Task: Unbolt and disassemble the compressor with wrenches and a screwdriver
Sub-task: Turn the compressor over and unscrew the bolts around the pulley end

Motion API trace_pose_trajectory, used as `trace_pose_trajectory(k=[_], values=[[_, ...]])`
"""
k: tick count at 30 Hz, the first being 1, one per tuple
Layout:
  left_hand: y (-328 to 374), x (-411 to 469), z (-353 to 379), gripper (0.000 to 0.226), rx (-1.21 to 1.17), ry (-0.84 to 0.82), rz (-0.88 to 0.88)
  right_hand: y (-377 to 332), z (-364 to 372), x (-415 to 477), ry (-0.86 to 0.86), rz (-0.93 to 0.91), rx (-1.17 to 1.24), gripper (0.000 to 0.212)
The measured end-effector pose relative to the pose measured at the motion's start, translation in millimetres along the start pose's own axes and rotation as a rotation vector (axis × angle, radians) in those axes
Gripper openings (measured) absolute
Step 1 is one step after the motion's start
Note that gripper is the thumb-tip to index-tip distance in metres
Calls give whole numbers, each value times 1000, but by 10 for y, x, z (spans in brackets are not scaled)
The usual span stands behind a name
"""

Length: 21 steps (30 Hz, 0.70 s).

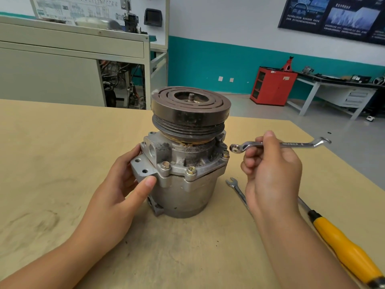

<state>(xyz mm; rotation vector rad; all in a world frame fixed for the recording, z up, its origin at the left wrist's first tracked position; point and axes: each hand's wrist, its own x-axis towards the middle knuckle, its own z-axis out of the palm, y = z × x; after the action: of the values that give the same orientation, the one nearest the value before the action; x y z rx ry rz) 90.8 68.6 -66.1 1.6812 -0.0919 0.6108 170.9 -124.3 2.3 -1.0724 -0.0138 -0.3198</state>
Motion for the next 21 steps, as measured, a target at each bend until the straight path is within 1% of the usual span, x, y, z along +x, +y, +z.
trace_pose_trajectory(k=[4,9,11,13,15,18,21], values=[[10,-2,1,54,-9,6,-2,61,11,-117,46,-31,-10,27],[7,-4,0,52,-25,-4,-6,106,38,-182,51,-89,-82,27],[0,1,-3,51,-26,-9,-5,114,44,-178,68,-88,-93,27],[-8,5,-7,55,-23,-12,-10,103,44,-127,69,-45,-112,28],[-20,6,-9,55,-25,-13,-12,87,25,-44,25,41,-138,29],[-27,1,-17,54,-21,-9,-7,54,-6,112,-108,123,-236,29],[-11,-5,-18,58,-7,-9,-12,-14,-12,260,-269,161,-307,18]])
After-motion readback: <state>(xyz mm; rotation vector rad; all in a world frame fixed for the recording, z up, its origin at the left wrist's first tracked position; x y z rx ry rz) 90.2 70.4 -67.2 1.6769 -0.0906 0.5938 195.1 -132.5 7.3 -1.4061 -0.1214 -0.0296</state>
